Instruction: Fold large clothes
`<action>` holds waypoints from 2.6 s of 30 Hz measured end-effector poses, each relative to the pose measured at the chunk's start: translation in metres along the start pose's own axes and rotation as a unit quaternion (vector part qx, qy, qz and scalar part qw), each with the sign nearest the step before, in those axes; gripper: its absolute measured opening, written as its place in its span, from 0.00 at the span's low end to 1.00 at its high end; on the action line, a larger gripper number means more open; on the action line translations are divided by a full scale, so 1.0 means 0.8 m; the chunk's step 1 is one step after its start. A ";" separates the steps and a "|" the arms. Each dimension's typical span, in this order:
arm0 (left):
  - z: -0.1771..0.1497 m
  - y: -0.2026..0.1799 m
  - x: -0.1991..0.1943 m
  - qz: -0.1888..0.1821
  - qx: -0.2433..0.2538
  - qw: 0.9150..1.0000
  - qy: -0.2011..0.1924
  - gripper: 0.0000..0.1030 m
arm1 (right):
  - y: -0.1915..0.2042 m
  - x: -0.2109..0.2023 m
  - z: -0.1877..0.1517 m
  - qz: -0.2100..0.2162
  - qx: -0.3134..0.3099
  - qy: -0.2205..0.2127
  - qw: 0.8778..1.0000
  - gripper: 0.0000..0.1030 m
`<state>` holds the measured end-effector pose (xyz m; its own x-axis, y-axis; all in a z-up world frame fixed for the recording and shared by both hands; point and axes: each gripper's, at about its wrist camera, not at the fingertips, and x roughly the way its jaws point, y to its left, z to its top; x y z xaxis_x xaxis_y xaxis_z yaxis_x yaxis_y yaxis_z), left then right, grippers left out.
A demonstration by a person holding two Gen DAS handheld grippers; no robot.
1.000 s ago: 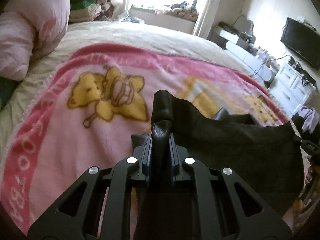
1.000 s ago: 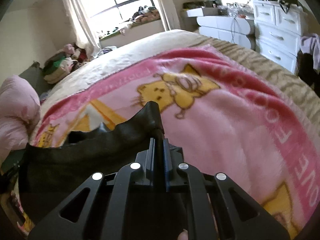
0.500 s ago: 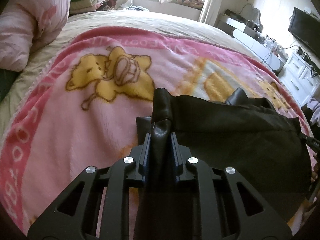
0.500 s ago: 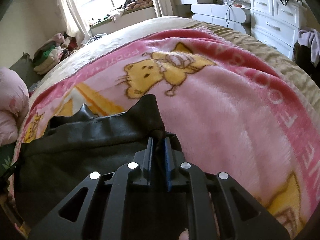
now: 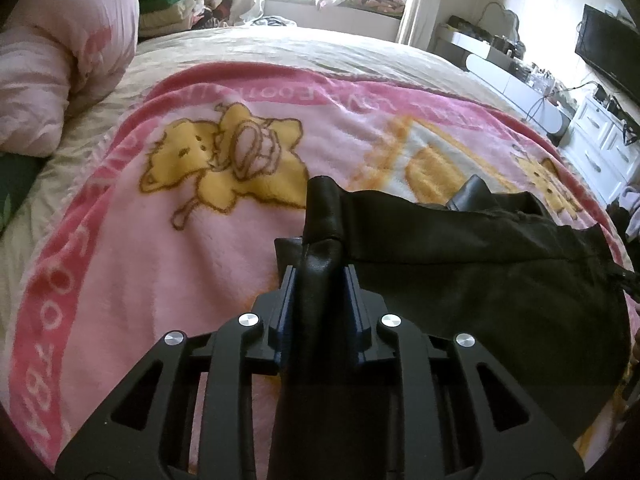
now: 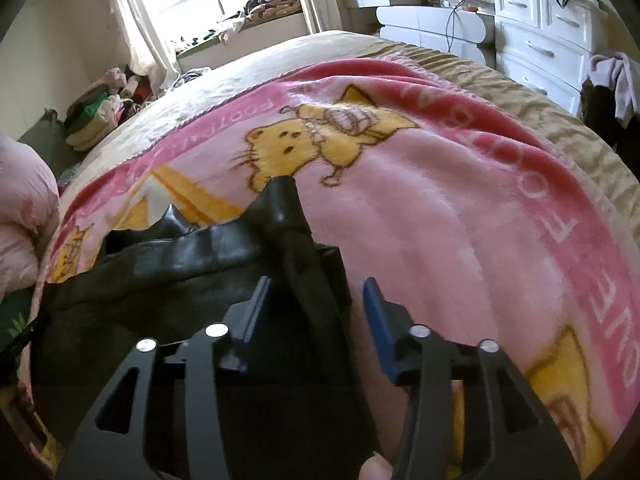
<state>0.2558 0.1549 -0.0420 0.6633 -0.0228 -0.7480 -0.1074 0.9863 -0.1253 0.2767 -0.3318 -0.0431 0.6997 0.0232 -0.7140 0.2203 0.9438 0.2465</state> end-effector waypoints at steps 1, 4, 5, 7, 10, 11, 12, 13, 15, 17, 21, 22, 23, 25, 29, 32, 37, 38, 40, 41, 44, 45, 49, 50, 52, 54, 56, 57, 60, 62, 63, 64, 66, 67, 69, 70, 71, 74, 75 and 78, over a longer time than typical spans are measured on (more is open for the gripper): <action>0.001 0.000 -0.003 0.001 0.001 1.000 -0.001 0.17 | -0.001 -0.007 -0.003 0.005 -0.001 -0.002 1.000 0.51; 0.002 -0.001 -0.013 -0.001 -0.001 1.000 -0.005 0.36 | -0.002 -0.024 -0.009 0.014 -0.004 -0.008 1.000 0.63; 0.003 -0.001 -0.017 0.000 -0.001 1.000 -0.008 0.37 | -0.003 -0.033 -0.012 0.020 -0.006 -0.013 1.000 0.63; 0.003 0.000 -0.029 0.001 0.000 1.000 -0.015 0.39 | -0.003 -0.045 -0.018 0.028 -0.009 -0.016 0.999 0.66; 0.002 0.005 -0.046 -0.008 -0.010 1.000 -0.020 0.53 | -0.003 -0.064 -0.030 0.042 -0.016 -0.019 0.999 0.69; 0.000 0.009 -0.051 -0.015 -0.016 1.000 -0.021 0.56 | -0.003 -0.070 -0.035 0.046 -0.019 -0.018 0.999 0.69; -0.003 0.011 -0.054 -0.021 -0.022 0.999 -0.018 0.56 | -0.004 -0.075 -0.039 0.048 -0.021 -0.017 0.999 0.69; -0.006 0.016 -0.057 -0.030 -0.030 0.999 -0.013 0.56 | -0.004 -0.079 -0.043 0.051 -0.021 -0.015 0.998 0.69; -0.014 0.028 -0.062 -0.058 -0.054 0.997 -0.001 0.56 | -0.007 -0.086 -0.055 0.060 -0.018 -0.009 0.998 0.69; -0.027 0.042 -0.069 -0.072 -0.079 0.994 0.005 0.59 | -0.011 -0.089 -0.066 0.065 -0.014 -0.003 0.998 0.69; -0.049 0.047 -0.084 -0.098 -0.097 0.990 0.010 0.59 | -0.017 -0.093 -0.089 0.066 -0.010 0.004 0.998 0.69; -0.055 0.045 -0.086 -0.103 -0.096 0.990 0.012 0.60 | -0.019 -0.093 -0.091 0.066 -0.009 0.006 0.998 0.69; -0.061 0.043 -0.088 -0.106 -0.094 0.990 0.014 0.66 | -0.021 -0.092 -0.095 0.064 -0.006 0.010 0.998 0.69; -0.075 0.034 -0.085 -0.101 -0.088 0.991 0.025 0.69 | -0.025 -0.090 -0.100 0.069 0.000 0.013 0.998 0.59; -0.095 0.027 -0.072 -0.080 -0.086 0.992 0.049 0.68 | -0.033 -0.091 -0.106 0.075 0.022 0.008 0.997 0.35; -0.101 0.024 -0.072 -0.078 -0.080 0.992 0.053 0.35 | -0.035 -0.100 -0.112 0.078 0.023 0.000 0.997 0.10; -0.111 0.027 -0.059 -0.059 -0.071 0.994 0.063 0.33 | -0.033 -0.095 -0.118 0.057 0.017 0.016 0.998 0.13; -0.110 0.027 -0.060 -0.057 -0.069 0.994 0.061 0.34 | -0.032 -0.091 -0.119 0.050 0.016 0.018 0.998 0.16; -0.109 0.026 -0.064 -0.055 -0.065 0.995 0.055 0.34 | -0.032 -0.088 -0.119 0.039 0.018 0.020 0.999 0.18; -0.109 0.025 -0.066 -0.053 -0.063 0.995 0.053 0.35 | -0.031 -0.090 -0.119 0.035 0.021 0.019 0.999 0.20; -0.110 0.019 -0.078 -0.044 -0.055 0.997 0.042 0.39 | -0.029 -0.100 -0.121 0.024 0.026 0.010 0.999 0.28; -0.109 0.017 -0.080 -0.045 -0.053 0.997 0.041 0.41 | -0.028 -0.105 -0.123 0.022 0.027 0.005 0.999 0.28; -0.108 0.006 -0.095 -0.043 -0.042 0.998 0.032 0.61 | -0.021 -0.125 -0.131 0.016 0.019 -0.011 1.000 0.48; -0.107 0.002 -0.102 -0.037 -0.036 0.998 0.026 0.68 | -0.018 -0.131 -0.133 0.017 0.015 -0.016 1.000 0.53; -0.106 -0.005 -0.114 -0.037 -0.026 0.999 0.014 0.75 | -0.009 -0.142 -0.136 0.015 0.004 -0.026 1.000 0.58; -0.105 -0.009 -0.125 -0.042 -0.022 0.999 0.005 0.82 | 0.002 -0.153 -0.141 0.010 -0.011 -0.035 0.999 0.69; -0.104 -0.016 -0.137 -0.048 -0.020 0.999 -0.004 0.91 | 0.015 -0.163 -0.146 0.011 -0.024 -0.043 0.999 0.76; -0.104 -0.019 -0.140 -0.050 -0.017 0.999 -0.006 0.91 | 0.021 -0.167 -0.148 0.015 -0.031 -0.045 0.998 0.78; -0.105 -0.027 -0.147 -0.047 -0.008 0.999 -0.011 0.91 | 0.042 -0.173 -0.154 0.018 -0.050 -0.046 0.998 0.86; -0.106 -0.028 -0.147 -0.042 -0.009 0.999 -0.012 0.91 | 0.056 -0.176 -0.157 0.025 -0.061 -0.046 0.997 0.86; -0.106 -0.026 -0.146 -0.040 -0.009 0.999 -0.011 0.91 | 0.064 -0.176 -0.157 0.027 -0.065 -0.046 0.996 0.86; -0.106 -0.026 -0.145 -0.037 -0.010 0.999 -0.009 0.91 | 0.070 -0.176 -0.157 0.028 -0.067 -0.047 0.996 0.86; -0.106 -0.023 -0.144 -0.029 -0.011 0.999 -0.009 0.91 | 0.086 -0.177 -0.159 0.039 -0.074 -0.050 0.995 0.86; -0.105 -0.021 -0.144 -0.026 -0.013 1.000 -0.011 0.91 | 0.093 -0.178 -0.159 0.043 -0.079 -0.051 0.995 0.86; -0.105 -0.016 -0.146 -0.020 -0.021 0.999 -0.014 0.91 | 0.114 -0.177 -0.159 0.053 -0.092 -0.050 0.993 0.86; -0.104 -0.014 -0.147 -0.021 -0.024 0.999 -0.016 0.91 | 0.120 -0.177 -0.160 0.057 -0.097 -0.050 0.992 0.86; -0.103 -0.011 -0.147 -0.020 -0.028 0.999 -0.018 0.91 | 0.132 -0.174 -0.160 0.063 -0.104 -0.049 0.991 0.86; -0.102 -0.006 -0.146 -0.012 -0.031 0.999 -0.020 0.91 | 0.157 -0.167 -0.160 0.075 -0.117 -0.042 0.989 0.68; -0.101 -0.003 -0.145 -0.008 -0.033 0.999 -0.020 0.91 | 0.163 -0.164 -0.161 0.078 -0.121 -0.039 0.989 0.64; -0.100 0.006 -0.139 -0.005 -0.042 0.999 -0.019 0.91 | 0.188 -0.153 -0.162 0.078 -0.139 -0.030 0.987 0.52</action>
<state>0.1225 0.1489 -0.0118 0.6915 -0.0244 -0.7220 -0.1612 0.9690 -0.1872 0.1361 -0.1496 -0.0038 0.7508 0.1629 -0.6401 -0.0814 0.9845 0.1551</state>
